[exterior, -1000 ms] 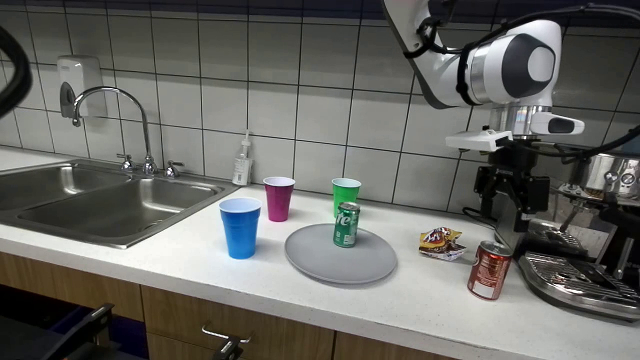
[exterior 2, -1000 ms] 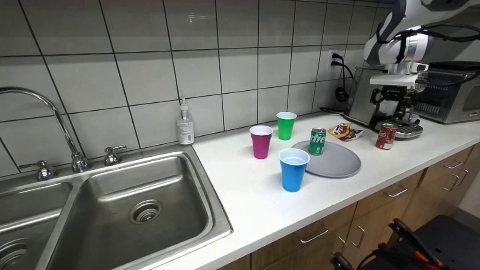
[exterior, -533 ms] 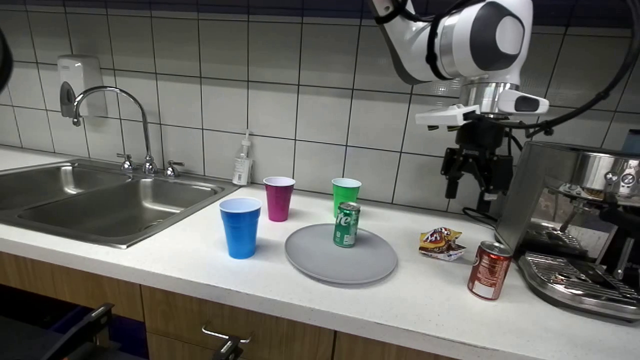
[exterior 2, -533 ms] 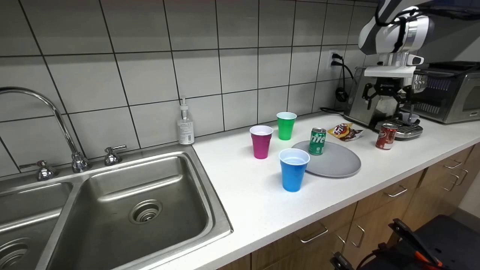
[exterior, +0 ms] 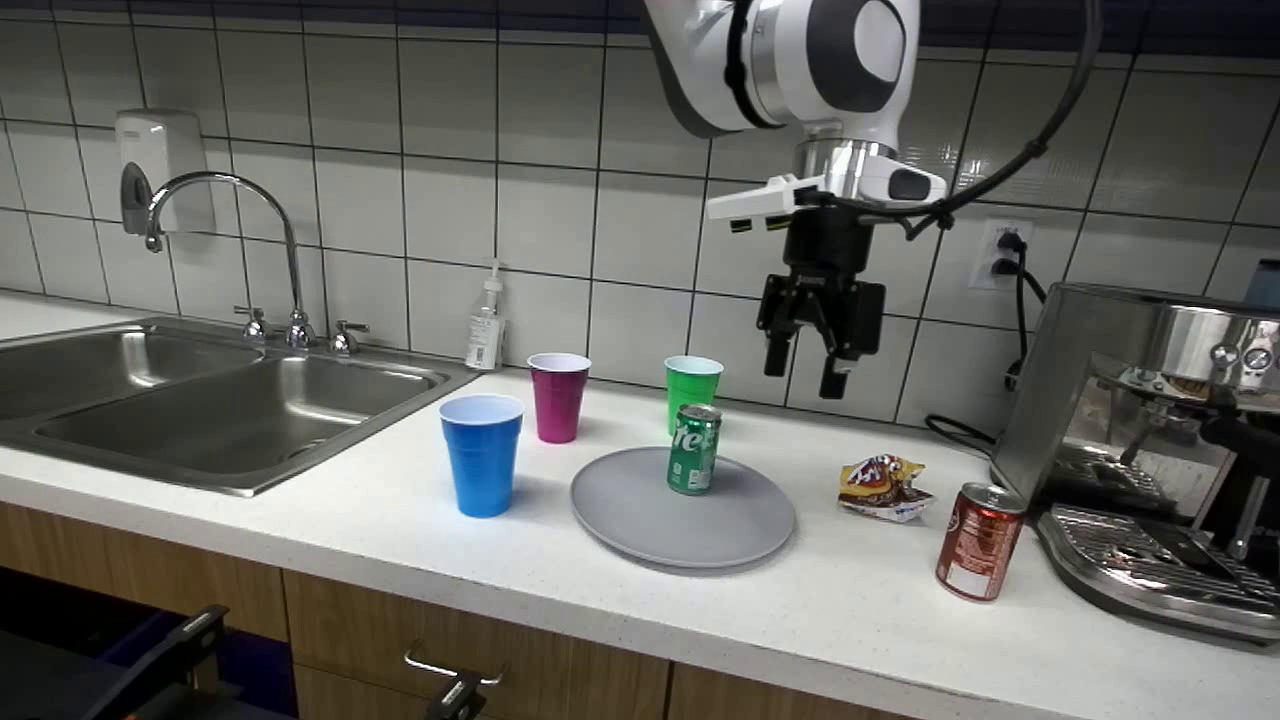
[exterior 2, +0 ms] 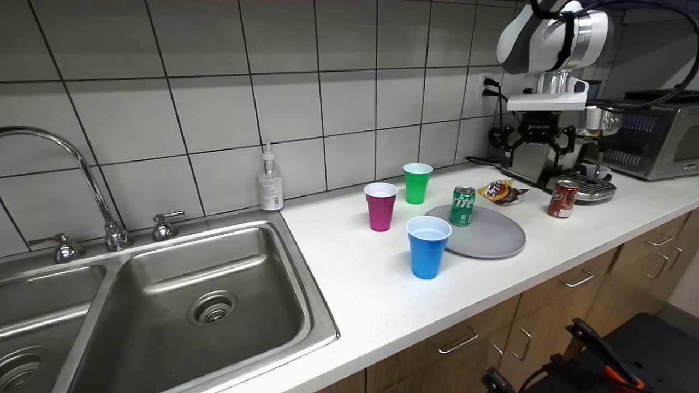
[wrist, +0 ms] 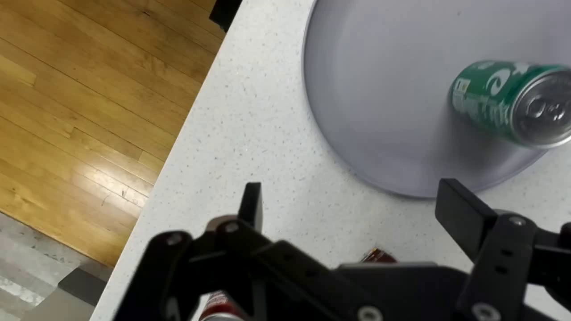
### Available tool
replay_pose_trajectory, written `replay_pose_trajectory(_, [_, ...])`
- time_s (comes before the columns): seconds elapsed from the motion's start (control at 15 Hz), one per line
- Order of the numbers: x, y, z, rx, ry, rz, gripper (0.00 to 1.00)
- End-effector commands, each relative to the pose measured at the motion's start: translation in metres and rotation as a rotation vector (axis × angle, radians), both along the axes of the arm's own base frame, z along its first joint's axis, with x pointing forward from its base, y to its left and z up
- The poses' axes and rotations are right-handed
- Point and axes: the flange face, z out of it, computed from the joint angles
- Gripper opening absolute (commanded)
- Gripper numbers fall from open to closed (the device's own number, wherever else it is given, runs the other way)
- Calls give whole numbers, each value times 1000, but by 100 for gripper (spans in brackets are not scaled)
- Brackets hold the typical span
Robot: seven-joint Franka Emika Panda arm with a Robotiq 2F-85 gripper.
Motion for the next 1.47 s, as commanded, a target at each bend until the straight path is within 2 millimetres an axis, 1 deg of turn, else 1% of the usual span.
replay_pose_trajectory(0.0, [-15,52,11,-4,-7,101,100])
replay_pose_trajectory(0.27, [-15,95,11,-13,2,197,100])
replay_pose_trajectory(0.47, [-12,114,8,-9,16,229,100])
replay_pose_trajectory(0.53, [-12,119,10,-14,19,231,100])
replay_pose_trajectory(0.6, [-5,108,2,8,28,224,100])
replay_pose_trajectory(0.73, [-5,115,2,6,30,234,100])
replay_pose_trajectory(1.0, [-5,115,2,6,30,235,100])
replay_pose_trajectory(1.4, [7,121,-18,-4,-1,216,100])
